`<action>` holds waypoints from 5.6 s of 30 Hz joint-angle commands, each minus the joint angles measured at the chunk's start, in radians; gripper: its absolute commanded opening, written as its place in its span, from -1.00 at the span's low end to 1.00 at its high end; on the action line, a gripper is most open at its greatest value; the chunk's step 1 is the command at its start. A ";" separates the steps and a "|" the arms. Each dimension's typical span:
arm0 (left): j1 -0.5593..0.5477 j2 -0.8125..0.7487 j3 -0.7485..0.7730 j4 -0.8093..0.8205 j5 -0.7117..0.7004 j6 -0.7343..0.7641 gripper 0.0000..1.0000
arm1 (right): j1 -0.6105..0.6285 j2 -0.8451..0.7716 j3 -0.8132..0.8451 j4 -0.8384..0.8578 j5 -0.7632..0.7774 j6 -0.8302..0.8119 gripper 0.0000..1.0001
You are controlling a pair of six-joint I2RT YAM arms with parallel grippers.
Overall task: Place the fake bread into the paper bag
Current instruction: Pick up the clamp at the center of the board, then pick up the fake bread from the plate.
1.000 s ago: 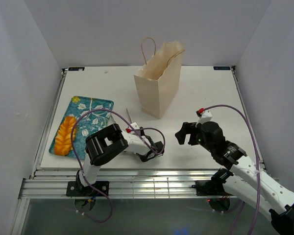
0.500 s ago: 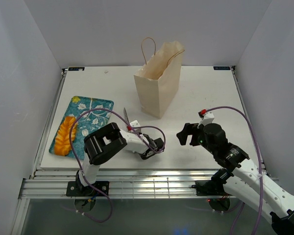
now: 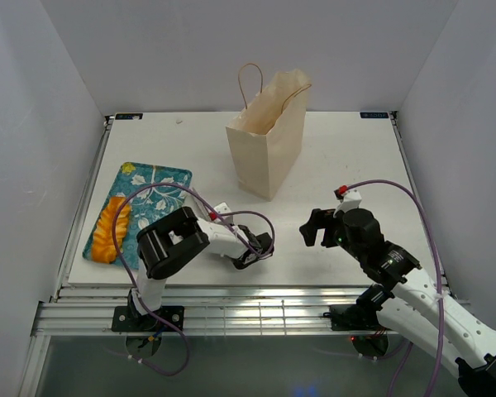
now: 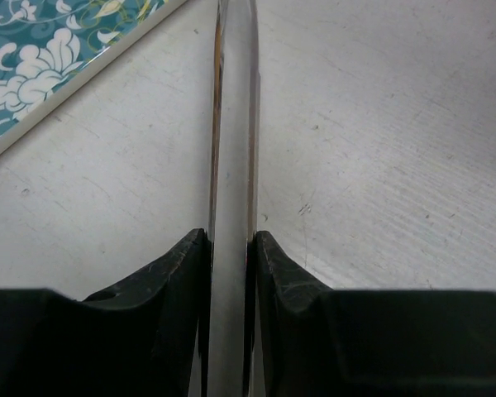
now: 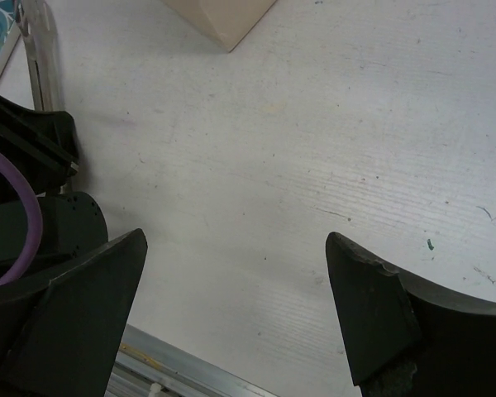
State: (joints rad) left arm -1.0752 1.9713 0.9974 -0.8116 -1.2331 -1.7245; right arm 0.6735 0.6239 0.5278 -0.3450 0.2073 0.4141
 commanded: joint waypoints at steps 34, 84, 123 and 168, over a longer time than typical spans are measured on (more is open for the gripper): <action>0.204 -0.781 0.109 -0.283 0.250 0.399 -1.00 | -0.005 0.031 0.126 0.020 -0.029 -0.064 0.91; 0.518 -0.460 0.340 -0.592 0.515 1.006 0.00 | -0.005 0.065 0.115 0.095 -0.157 -0.060 0.93; 0.765 -0.433 0.382 -0.590 0.494 1.053 0.13 | 0.093 0.036 0.092 0.135 -0.177 -0.054 0.94; 0.873 -0.387 0.320 -0.552 0.561 1.054 0.19 | 0.135 0.027 0.106 0.126 -0.132 -0.074 0.95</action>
State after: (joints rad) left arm -0.2111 1.5955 1.3293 -1.3537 -0.6685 -0.6472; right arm 0.8017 0.6662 0.6224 -0.2363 0.0566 0.3584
